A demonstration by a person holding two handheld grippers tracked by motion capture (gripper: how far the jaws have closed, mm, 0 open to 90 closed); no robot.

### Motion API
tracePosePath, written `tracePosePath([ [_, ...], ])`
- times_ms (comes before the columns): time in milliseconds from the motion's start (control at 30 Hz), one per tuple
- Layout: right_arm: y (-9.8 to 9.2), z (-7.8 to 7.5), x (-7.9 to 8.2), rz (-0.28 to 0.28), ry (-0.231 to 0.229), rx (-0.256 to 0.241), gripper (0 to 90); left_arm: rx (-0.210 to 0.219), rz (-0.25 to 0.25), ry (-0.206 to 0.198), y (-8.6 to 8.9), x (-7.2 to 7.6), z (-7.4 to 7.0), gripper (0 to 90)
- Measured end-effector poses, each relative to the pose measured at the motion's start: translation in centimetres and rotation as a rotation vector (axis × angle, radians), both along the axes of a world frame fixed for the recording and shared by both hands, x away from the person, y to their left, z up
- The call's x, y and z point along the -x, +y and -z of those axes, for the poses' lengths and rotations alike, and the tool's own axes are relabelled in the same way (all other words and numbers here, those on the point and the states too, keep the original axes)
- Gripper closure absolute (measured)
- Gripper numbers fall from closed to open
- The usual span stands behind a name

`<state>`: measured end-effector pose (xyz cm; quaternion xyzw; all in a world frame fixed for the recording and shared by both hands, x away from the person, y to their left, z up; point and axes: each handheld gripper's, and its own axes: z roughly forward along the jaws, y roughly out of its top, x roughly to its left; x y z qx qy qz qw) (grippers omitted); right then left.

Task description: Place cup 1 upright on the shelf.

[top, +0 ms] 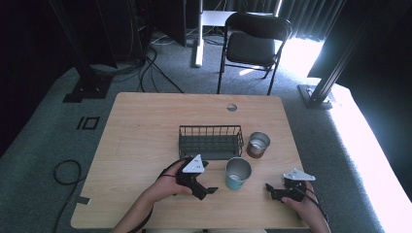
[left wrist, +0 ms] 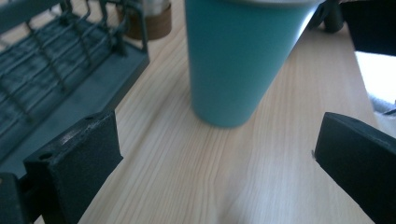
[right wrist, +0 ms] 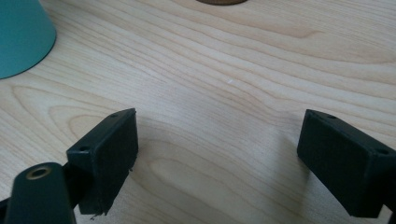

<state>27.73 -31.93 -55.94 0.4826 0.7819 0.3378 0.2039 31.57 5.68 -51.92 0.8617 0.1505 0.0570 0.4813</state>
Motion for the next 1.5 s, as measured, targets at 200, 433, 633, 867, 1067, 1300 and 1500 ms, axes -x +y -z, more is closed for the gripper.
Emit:
tracePosePath([
  [200, 0.0, 0.0, 0.0, 0.0, 0.0, 0.0, 12.1, 0.046, 0.01, -0.005, -1.3, -0.4, -0.5, 0.8],
  [433, 0.0, 0.0, 0.0, 0.0, 0.0, 0.0, 12.1, 0.041, 0.04, -0.001, -2.9, -0.6, -0.5, 0.8],
  [633, 0.0, 0.0, 0.0, 0.0, 0.0, 0.0, 12.1, 0.048, 0.059, 0.002, -4.3, -0.8, -0.2, 0.8],
  [867, 0.0, 0.0, 0.0, 0.0, 0.0, 0.0, 12.1, 0.062, 0.06, 0.0, -5.5, -1.1, 0.2, 0.8],
  [1067, 0.0, 0.0, 0.0, 0.0, 0.0, 0.0, 12.1, 0.085, 0.068, 0.001, -6.7, -1.1, 0.2, 0.8],
  [1300, 0.0, 0.0, 0.0, 0.0, 0.0, 0.0, 12.1, 0.106, 0.06, -0.005, -7.3, -1.4, 0.2, 0.8],
  [1500, 0.0, 0.0, 0.0, 0.0, 0.0, 0.0, 12.1, 0.131, 0.065, -0.013, -8.2, -1.6, 0.5, 0.9],
])
